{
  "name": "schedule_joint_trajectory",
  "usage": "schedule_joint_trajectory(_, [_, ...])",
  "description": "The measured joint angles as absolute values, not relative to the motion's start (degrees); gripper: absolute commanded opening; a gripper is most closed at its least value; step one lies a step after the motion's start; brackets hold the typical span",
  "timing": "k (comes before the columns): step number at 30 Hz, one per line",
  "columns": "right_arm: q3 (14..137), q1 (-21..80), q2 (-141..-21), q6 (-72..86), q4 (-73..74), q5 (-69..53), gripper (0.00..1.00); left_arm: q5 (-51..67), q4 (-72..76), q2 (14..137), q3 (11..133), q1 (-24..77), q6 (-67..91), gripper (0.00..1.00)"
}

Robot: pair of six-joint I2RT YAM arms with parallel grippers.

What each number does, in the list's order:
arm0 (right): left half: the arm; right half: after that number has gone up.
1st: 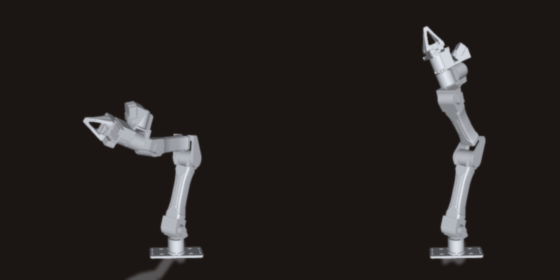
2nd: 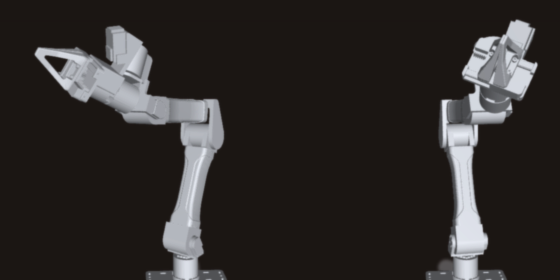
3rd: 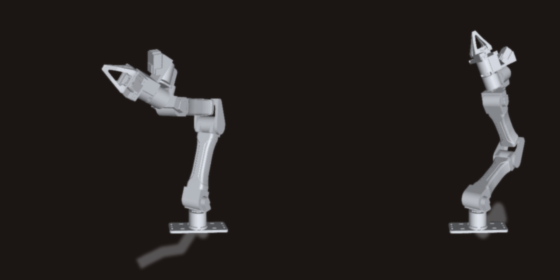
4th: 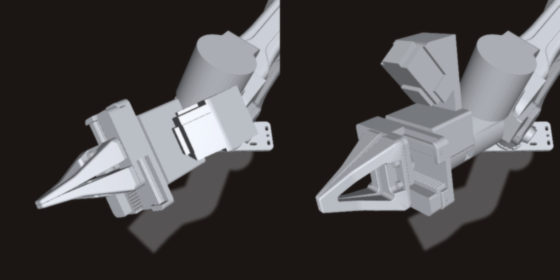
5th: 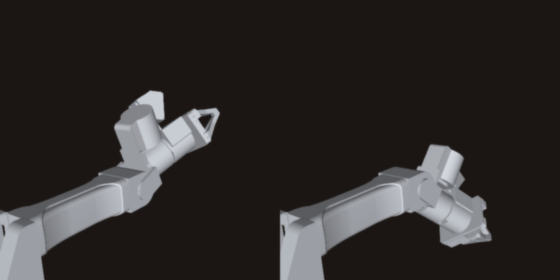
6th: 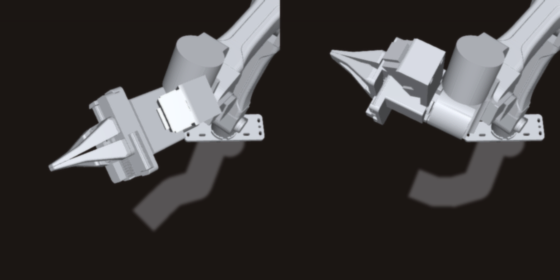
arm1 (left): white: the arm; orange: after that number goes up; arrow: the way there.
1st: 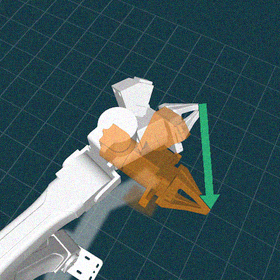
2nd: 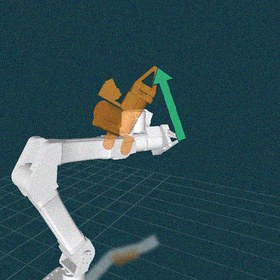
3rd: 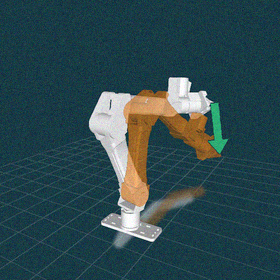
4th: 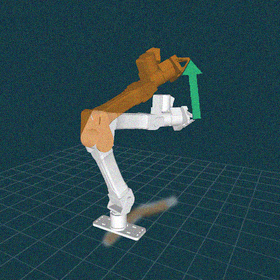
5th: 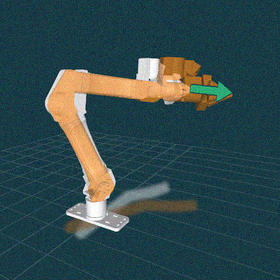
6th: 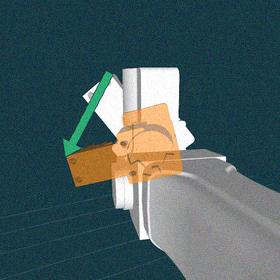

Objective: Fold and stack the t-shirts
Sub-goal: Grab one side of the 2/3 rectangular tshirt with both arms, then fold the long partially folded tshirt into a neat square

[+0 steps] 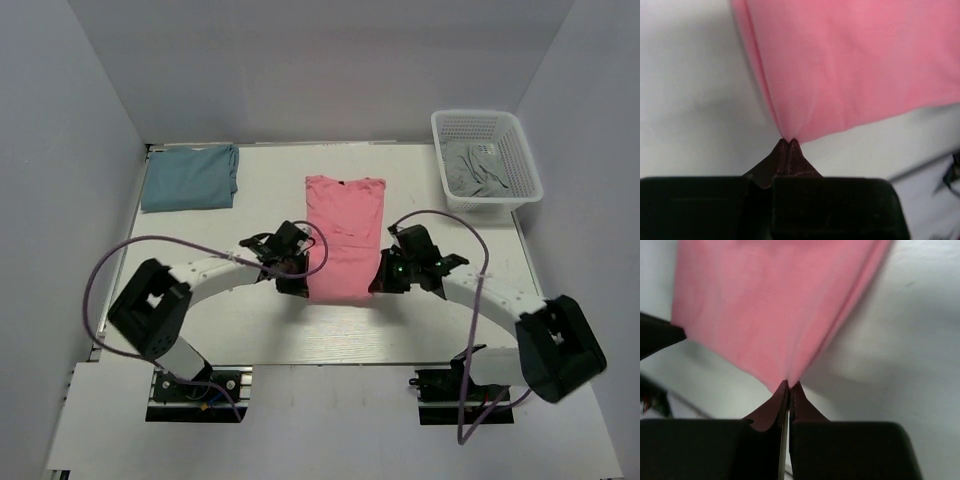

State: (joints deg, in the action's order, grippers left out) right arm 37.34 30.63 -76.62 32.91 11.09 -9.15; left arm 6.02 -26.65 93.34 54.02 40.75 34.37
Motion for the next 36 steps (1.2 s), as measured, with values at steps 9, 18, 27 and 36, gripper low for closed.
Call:
schedule_joint_trajectory(9, [33.4,33.0,-52.3,26.6,20.4,-26.0,0.0,22.8,-28.3,65.6,42.1,44.0,31.4,0.0])
schedule_joint_trajectory(18, [31.4,34.6,-41.0,26.3,24.0,-33.4,0.0,31.6,-28.2,57.6,43.2,44.1,29.3,0.0])
schedule_joint_trajectory(27, [36.4,34.5,-45.8,25.6,24.1,-27.0,0.0,20.9,-30.1,58.3,49.2,44.1,28.8,0.0])
schedule_joint_trajectory(36, [43.7,34.4,-50.2,27.3,23.5,-6.5,0.0,3.3,-30.0,67.1,55.6,43.4,33.6,0.0])
